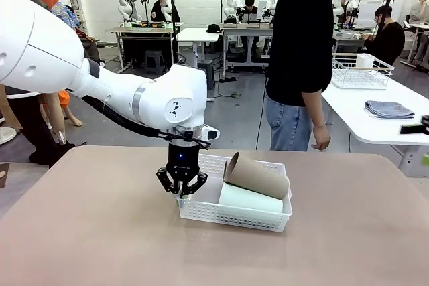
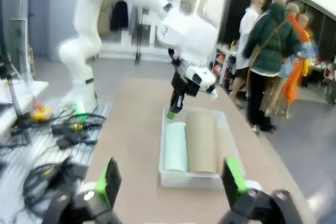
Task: Clean and organize the cups into the basket.
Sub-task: Pick up the Reusable plastic cup from the right side of the table and stack it inside the Organizing basket in the center of the table.
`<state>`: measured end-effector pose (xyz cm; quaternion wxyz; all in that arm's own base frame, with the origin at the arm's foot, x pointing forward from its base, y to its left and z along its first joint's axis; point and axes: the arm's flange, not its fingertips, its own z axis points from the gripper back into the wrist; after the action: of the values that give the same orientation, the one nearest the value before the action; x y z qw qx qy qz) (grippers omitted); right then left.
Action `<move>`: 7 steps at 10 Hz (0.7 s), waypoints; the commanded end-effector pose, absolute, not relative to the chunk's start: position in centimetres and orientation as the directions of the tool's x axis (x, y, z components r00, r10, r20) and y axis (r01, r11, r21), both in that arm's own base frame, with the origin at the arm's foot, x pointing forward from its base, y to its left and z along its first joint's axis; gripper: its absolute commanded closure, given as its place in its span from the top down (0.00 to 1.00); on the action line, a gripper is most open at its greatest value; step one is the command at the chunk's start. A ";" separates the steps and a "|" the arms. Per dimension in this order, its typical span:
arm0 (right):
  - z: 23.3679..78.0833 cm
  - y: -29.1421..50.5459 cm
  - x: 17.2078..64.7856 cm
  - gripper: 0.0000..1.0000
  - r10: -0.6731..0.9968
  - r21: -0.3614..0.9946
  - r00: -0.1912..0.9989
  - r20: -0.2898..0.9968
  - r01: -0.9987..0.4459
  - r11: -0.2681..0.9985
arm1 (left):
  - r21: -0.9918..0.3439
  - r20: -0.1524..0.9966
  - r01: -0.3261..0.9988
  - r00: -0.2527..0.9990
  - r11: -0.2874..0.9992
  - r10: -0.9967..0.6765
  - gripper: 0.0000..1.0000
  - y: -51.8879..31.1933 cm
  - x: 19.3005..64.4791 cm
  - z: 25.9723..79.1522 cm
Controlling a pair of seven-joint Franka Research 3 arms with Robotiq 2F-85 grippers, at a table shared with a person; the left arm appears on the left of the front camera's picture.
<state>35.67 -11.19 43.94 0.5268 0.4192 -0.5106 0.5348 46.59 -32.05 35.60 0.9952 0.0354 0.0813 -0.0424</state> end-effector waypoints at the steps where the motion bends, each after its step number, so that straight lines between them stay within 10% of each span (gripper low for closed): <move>1: 40.5 -12.5 35.4 1.00 0.070 -0.071 -0.061 0.996 -0.987 0.143 | 0.070 -0.169 0.093 0.982 0.993 -0.080 0.00 -31.7 46.6 35.4; 7: 39.1 -14.1 34.2 1.00 0.100 -0.030 -0.013 0.995 -0.985 0.169 | 0.070 -0.169 0.093 0.982 0.993 -0.080 0.00 -31.7 46.6 35.4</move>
<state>34.41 -13.73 39.19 0.5665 0.4147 -0.5160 0.4908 46.58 -32.06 35.60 0.9952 0.0354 0.0813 -0.0425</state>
